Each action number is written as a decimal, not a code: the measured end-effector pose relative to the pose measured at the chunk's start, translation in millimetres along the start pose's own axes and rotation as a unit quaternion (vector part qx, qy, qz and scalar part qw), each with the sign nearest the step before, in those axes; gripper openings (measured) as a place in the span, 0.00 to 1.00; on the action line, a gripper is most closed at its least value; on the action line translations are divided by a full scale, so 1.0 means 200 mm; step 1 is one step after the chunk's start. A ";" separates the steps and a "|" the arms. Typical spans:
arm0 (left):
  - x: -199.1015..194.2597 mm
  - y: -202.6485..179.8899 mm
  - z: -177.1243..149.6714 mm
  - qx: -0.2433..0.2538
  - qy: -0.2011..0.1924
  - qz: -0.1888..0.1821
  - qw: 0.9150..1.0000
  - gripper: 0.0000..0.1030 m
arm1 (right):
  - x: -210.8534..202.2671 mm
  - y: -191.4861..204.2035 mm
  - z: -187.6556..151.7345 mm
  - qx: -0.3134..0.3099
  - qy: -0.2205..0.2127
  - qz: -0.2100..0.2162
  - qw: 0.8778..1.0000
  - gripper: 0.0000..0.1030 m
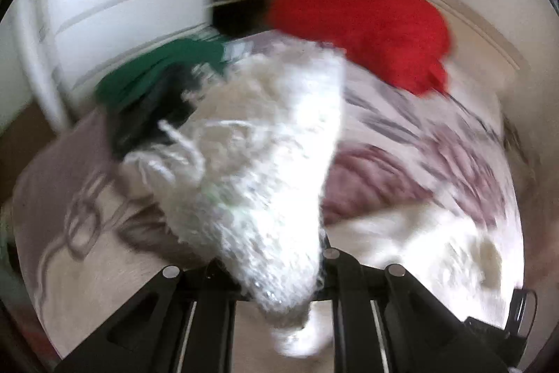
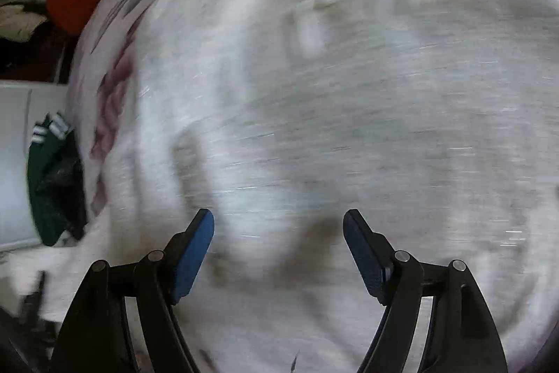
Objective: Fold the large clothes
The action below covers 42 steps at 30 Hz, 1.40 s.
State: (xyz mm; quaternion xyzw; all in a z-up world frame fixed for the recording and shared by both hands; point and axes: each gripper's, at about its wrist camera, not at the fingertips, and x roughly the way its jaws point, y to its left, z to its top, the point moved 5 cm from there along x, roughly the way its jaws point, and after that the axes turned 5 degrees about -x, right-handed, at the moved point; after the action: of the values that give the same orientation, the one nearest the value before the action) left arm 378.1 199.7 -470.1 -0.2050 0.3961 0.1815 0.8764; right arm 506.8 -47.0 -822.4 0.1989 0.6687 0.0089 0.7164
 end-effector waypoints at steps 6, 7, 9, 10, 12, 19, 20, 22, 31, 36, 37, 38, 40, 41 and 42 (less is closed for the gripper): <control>0.05 -1.00 -0.44 0.127 0.087 -0.099 0.983 0.09 | -0.16 -0.50 0.00 0.089 -0.006 -0.012 0.996 0.76; 0.08 -1.15 -0.55 0.142 0.106 -0.114 0.977 0.09 | -0.18 -0.61 0.00 0.104 -0.012 -0.015 0.994 0.76; 0.15 -1.44 -0.80 0.178 0.145 -0.130 0.965 0.09 | -0.24 -0.80 0.00 0.130 -0.024 -0.021 0.991 0.76; 0.18 -1.55 -0.89 0.188 0.158 -0.136 0.960 0.09 | -0.28 -0.87 0.00 0.140 -0.030 -0.022 0.989 0.76; 0.27 -1.76 -1.12 0.223 0.192 -0.129 0.947 0.10 | -0.38 -1.01 0.00 0.157 -0.040 -0.025 0.986 0.76; 0.45 -1.99 -1.41 0.269 0.238 -0.100 0.928 0.69 | -0.73 -1.41 -0.05 0.166 -0.046 -0.013 0.985 0.76; 0.45 -2.01 -1.40 0.271 0.241 -0.107 0.926 0.78 | -0.78 -1.45 -0.06 0.165 -0.047 -0.005 0.985 0.76; 0.39 -2.01 -1.36 0.259 0.243 -0.127 0.926 0.78 | -0.82 -1.48 -0.05 0.166 -0.051 0.037 0.984 0.76; 0.23 -1.35 -0.87 0.193 0.166 -0.019 0.967 0.79 | -0.83 -1.22 0.07 0.160 -0.021 0.188 0.969 0.76; 0.36 -0.90 -0.67 0.131 0.165 0.079 0.974 0.79 | -0.51 -0.98 0.17 0.104 0.021 0.100 0.989 0.61; 0.39 -0.84 -0.65 0.116 0.165 0.084 0.976 0.79 | -0.52 -0.95 0.19 0.092 0.008 0.081 0.992 0.45; 0.40 -0.80 -0.62 0.103 0.165 0.086 0.977 0.79 | -0.54 -0.92 0.21 0.071 -0.002 0.058 0.996 0.21; 0.43 -0.76 -0.56 0.087 0.160 0.084 0.980 0.79 | -0.65 -0.90 0.23 0.061 -0.033 0.065 0.995 0.17; 0.44 -0.75 -0.53 0.082 0.159 0.078 0.981 0.79 | -0.73 -0.90 0.25 0.060 -0.046 0.069 0.995 0.15; 0.45 -0.76 -0.50 0.080 0.157 0.073 0.982 0.79 | -0.80 -0.91 0.27 0.058 -0.059 0.069 0.994 0.15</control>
State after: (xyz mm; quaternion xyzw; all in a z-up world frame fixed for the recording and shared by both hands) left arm 445.0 33.4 -566.5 -0.1309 0.5561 0.1788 0.8011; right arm 495.1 -273.9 -723.3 0.2865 0.6093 0.0077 0.7393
